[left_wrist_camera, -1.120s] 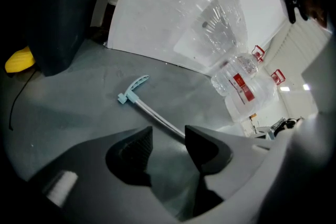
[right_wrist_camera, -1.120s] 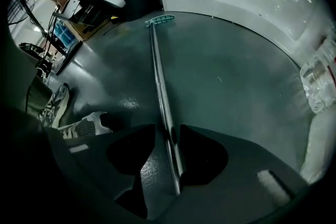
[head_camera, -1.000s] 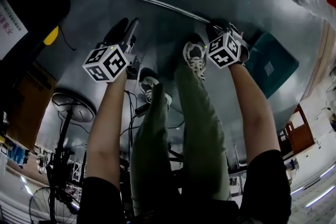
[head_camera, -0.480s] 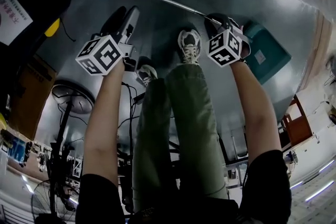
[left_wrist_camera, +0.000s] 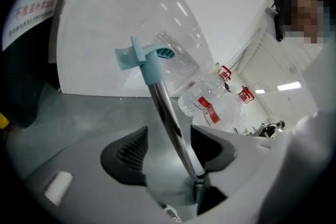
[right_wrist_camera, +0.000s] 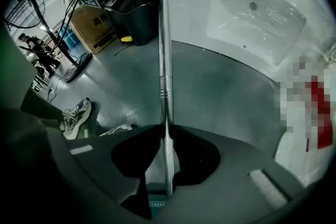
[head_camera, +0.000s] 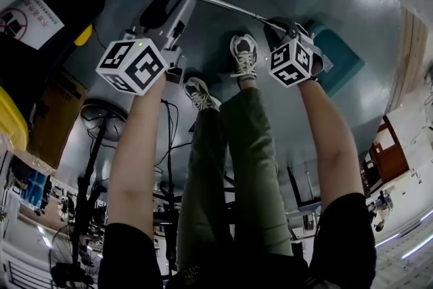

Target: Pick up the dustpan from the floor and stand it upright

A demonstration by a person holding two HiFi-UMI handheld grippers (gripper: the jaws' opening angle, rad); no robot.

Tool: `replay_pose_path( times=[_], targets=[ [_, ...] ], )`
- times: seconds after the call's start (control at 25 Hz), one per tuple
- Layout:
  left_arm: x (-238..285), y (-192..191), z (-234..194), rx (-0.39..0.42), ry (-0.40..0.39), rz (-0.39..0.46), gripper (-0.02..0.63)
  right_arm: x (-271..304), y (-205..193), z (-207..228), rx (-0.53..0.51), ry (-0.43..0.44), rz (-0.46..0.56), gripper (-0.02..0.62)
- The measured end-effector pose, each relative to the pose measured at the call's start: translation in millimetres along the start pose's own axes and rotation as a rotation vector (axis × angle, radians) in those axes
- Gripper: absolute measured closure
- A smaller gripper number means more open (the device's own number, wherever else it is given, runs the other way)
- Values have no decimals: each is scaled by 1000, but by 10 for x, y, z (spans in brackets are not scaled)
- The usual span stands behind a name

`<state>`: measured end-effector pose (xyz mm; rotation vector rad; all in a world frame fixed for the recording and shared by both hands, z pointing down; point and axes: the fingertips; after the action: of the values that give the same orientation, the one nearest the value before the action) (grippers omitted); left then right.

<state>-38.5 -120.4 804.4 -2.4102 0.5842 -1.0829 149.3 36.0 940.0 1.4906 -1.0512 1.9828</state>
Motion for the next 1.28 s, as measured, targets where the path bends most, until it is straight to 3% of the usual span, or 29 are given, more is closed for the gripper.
replay_pose_path(
  times=[0.16, 0.28, 0.56, 0.92, 1.28],
  targets=[
    [53, 207, 198, 48, -5, 16, 335, -123, 24, 34, 9, -3, 10, 518],
    [58, 347, 359, 82, -38, 36, 435, -184, 61, 80, 22, -10, 16, 518],
    [-32, 569, 664, 74, -111, 25, 456, -462, 275, 165, 121, -44, 105, 515],
    [-390, 1048, 883, 183, -113, 61, 460, -1217, 850, 330, 201, -106, 240, 515],
    [-863, 1738, 1003, 288, -41, 146, 463, -2124, 1822, 504, 209, -161, 445, 515]
  ],
)
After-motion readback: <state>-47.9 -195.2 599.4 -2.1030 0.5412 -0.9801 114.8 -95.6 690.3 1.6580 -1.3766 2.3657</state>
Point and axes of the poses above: the fingertips, and each gripper's own axes: x forward along the fingers, z to its right, y out of its top, and after that the axes turned 3 degrees about y, right-handed
